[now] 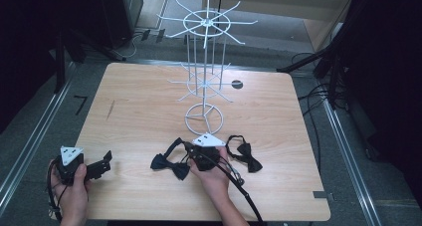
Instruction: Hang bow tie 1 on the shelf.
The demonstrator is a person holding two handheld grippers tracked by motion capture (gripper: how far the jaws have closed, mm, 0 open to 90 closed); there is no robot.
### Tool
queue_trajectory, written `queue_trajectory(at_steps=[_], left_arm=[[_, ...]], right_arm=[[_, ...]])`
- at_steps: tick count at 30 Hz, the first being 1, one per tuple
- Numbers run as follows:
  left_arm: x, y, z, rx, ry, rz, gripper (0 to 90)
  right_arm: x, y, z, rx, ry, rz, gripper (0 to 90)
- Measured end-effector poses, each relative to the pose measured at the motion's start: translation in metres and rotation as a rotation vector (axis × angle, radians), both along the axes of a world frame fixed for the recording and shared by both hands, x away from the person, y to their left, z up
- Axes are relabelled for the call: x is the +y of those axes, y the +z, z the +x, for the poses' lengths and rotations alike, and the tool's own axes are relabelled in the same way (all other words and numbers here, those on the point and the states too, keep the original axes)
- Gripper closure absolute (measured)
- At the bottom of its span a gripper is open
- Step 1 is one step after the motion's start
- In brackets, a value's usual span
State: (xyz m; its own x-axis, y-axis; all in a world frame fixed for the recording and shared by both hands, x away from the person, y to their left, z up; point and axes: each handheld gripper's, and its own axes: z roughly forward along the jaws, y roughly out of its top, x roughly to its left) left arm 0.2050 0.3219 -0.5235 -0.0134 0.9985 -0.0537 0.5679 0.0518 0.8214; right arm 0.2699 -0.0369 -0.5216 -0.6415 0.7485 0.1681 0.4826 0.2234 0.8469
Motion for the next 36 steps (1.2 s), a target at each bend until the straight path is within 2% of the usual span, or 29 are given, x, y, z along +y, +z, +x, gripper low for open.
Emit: queue_trajectory(at_steps=[4, 12, 22, 36], left_arm=[[0.000, 0.000, 0.000, -0.002, 0.001, 0.002, 0.0], [-0.001, 0.000, 0.000, -0.001, -0.005, -0.001, 0.0], [-0.001, 0.000, 0.000, -0.002, -0.004, -0.004, 0.0], [-0.001, 0.000, 0.000, -0.002, -0.003, -0.004, 0.0]], right_arm=[[-0.005, 0.013, -0.004, -0.026, -0.013, 0.042, 90.0], [-0.015, 0.033, -0.011, -0.111, -0.032, 0.063, 90.0], [-0.031, 0.056, -0.016, -0.195, -0.072, 0.096, 90.0], [-0.046, 0.081, -0.019, -0.258, -0.103, 0.130, 90.0]])
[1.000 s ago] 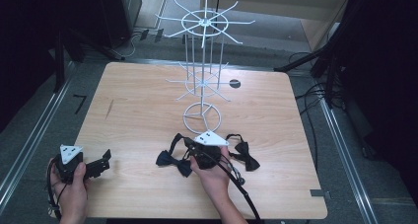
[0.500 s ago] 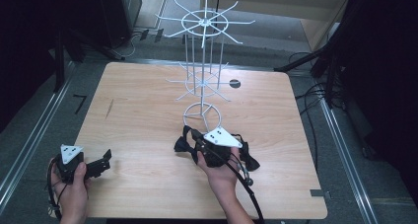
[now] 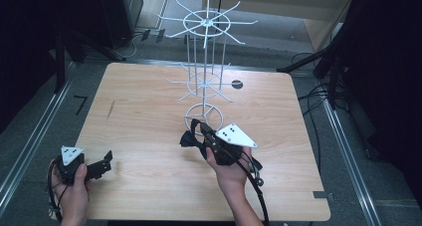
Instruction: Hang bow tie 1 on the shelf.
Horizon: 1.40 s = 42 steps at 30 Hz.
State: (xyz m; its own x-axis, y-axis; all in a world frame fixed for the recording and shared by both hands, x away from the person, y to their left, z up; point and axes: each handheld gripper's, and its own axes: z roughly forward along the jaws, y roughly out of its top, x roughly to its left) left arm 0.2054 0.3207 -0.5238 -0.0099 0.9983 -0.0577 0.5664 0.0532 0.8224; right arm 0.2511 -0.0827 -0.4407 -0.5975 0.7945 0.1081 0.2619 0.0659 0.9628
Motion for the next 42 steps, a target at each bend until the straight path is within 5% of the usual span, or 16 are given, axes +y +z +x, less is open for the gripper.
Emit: queue_trajectory(at_steps=[42], left_arm=[[0.000, 0.000, 0.000, -0.001, 0.002, 0.001, 0.0]], right_arm=[[-0.014, 0.048, -0.006, -0.098, -0.023, 0.057, 90.0]])
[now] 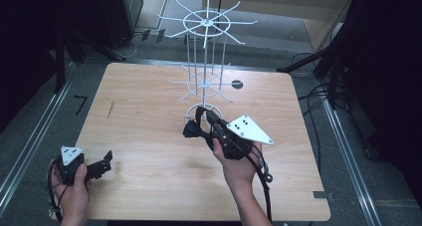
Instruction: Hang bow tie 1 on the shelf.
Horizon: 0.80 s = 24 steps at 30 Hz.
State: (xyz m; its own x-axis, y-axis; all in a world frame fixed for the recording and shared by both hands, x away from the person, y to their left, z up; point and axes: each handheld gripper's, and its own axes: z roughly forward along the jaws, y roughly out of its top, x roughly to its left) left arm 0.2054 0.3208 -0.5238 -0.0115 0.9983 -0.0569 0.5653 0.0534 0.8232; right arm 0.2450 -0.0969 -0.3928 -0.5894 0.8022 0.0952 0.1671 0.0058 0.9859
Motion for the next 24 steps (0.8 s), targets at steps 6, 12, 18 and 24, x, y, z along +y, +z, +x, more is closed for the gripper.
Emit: queue_trajectory(at_steps=[6, 12, 18, 24], left_arm=[[0.000, 0.000, 0.000, 0.001, -0.001, 0.001, 0.0], [0.000, 0.000, 0.000, 0.003, 0.000, -0.001, 0.0], [0.000, 0.000, 0.000, -0.001, 0.000, -0.001, 0.0], [0.000, 0.000, 0.000, 0.001, 0.001, -0.001, 0.0]], right_arm=[[0.000, 0.004, 0.001, -0.005, 0.000, 0.005, 90.0], [0.001, 0.008, 0.003, -0.010, 0.000, 0.006, 90.0], [0.001, 0.010, 0.005, -0.011, -0.002, 0.005, 90.0], [0.001, 0.011, 0.010, -0.006, -0.006, 0.004, 90.0]])
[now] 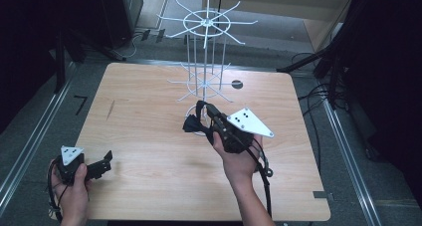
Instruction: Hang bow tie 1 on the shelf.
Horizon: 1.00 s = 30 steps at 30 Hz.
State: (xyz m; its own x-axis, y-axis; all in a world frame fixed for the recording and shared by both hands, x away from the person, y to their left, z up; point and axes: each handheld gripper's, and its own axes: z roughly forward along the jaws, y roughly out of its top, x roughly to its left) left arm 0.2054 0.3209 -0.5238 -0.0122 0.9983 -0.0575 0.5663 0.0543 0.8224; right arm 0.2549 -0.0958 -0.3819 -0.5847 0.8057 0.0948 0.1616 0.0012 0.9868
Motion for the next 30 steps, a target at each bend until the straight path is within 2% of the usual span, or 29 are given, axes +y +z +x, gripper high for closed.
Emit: queue_trajectory(at_steps=[15, 30], left_arm=[[0.000, 0.000, 0.000, 0.002, 0.001, -0.005, 0.0], [0.001, 0.000, 0.000, -0.001, 0.000, -0.005, 0.0]], right_arm=[[0.005, 0.003, 0.012, 0.012, -0.005, -0.006, 90.0], [0.005, -0.002, 0.026, 0.040, -0.022, -0.013, 90.0]])
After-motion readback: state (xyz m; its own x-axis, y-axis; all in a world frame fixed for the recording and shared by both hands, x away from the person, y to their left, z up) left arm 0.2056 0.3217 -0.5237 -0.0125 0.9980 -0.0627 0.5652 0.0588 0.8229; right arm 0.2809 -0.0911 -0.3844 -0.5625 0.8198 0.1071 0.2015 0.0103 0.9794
